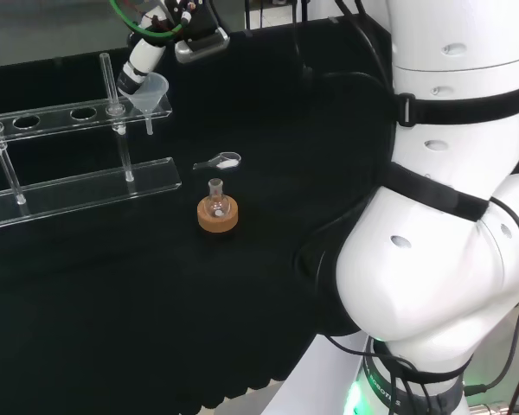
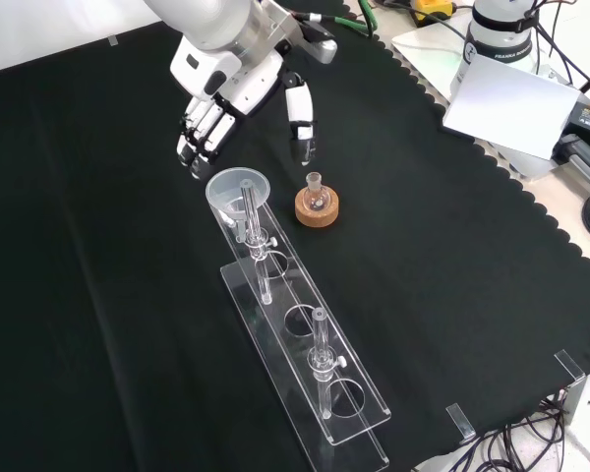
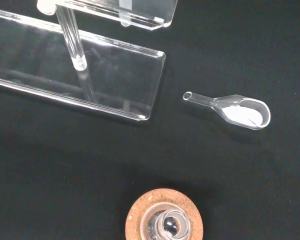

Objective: Pick up the funnel from the transparent funnel stand.

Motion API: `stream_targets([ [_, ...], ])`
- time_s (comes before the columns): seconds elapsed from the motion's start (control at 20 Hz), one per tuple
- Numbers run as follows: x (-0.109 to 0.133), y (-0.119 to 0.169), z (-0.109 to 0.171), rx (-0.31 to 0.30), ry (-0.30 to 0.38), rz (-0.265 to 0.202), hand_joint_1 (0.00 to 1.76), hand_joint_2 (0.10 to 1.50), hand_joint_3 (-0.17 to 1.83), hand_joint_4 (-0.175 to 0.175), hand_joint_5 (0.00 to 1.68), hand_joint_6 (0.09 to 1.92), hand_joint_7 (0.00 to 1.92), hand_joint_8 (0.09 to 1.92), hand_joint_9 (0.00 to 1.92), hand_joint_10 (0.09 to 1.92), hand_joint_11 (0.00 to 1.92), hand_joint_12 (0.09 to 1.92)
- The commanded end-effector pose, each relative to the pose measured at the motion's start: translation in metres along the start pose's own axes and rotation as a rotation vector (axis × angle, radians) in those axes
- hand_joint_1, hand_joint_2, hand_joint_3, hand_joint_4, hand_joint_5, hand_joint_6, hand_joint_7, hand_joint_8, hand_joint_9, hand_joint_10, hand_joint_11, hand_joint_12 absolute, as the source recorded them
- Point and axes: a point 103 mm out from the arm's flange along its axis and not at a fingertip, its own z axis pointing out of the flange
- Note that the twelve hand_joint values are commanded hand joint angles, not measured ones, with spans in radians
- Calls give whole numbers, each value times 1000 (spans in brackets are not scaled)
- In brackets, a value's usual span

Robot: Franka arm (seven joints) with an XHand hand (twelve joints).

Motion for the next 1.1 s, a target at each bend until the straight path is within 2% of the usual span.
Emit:
stream_targets([
  [0.05, 10, 7, 3, 7, -45, 6, 457, 736, 43, 125, 0, 87, 0, 87, 0, 312, 183, 1525],
  [0.4, 18, 21, 8, 12, -61, 4, 521, 734, 32, 111, 0, 87, 0, 87, 0, 390, 216, 1515],
  [0.75, 14, 37, 13, 38, -62, 10, 573, 752, 30, 93, 0, 87, 0, 87, 0, 703, 272, 1529],
  [1.1, 12, 46, 17, 26, -70, 6, 615, 767, 35, 79, 0, 87, 49, 87, 0, 911, 322, 1532],
])
